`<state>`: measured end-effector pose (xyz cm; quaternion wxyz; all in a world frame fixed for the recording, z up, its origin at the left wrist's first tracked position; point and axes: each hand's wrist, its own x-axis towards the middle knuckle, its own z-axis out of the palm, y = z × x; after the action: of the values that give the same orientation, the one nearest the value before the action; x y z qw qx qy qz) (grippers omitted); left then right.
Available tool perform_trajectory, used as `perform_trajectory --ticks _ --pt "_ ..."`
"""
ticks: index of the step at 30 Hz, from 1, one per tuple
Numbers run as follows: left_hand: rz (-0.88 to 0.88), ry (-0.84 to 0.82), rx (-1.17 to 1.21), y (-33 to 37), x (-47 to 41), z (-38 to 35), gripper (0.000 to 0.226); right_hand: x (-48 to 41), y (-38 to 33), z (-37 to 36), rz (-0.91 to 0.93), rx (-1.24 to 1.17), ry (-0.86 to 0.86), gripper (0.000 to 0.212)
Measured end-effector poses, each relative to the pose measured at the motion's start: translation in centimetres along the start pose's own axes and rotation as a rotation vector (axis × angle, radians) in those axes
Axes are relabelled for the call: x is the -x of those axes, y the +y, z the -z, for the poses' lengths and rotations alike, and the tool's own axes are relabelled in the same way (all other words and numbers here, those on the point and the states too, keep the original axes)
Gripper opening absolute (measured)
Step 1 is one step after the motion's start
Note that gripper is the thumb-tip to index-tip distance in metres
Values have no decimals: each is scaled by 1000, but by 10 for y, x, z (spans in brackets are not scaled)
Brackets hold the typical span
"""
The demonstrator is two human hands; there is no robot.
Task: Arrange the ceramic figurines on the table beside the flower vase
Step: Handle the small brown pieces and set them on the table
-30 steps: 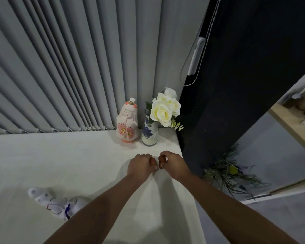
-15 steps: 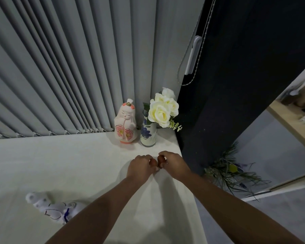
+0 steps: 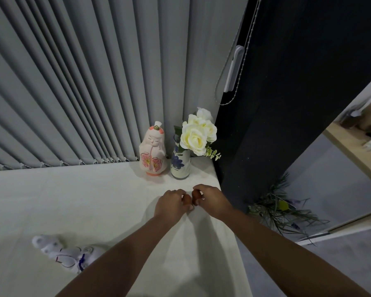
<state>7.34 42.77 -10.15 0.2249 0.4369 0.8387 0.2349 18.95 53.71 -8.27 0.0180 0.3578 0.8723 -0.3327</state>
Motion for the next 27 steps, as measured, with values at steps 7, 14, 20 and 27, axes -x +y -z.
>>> perform_trajectory --ticks 7,14,20,27 --pt "-2 -15 -49 -3 0 1 54 1 -2 3 25 29 2 50" --pt "-38 -8 -152 -13 5 9 55 14 0 4 44 139 62 31" --pt "-67 -24 -242 -33 23 25 50 41 -1 -6 41 174 133 30" --pt "-66 22 -278 -61 57 45 43 76 -19 -37 86 86 206 31"
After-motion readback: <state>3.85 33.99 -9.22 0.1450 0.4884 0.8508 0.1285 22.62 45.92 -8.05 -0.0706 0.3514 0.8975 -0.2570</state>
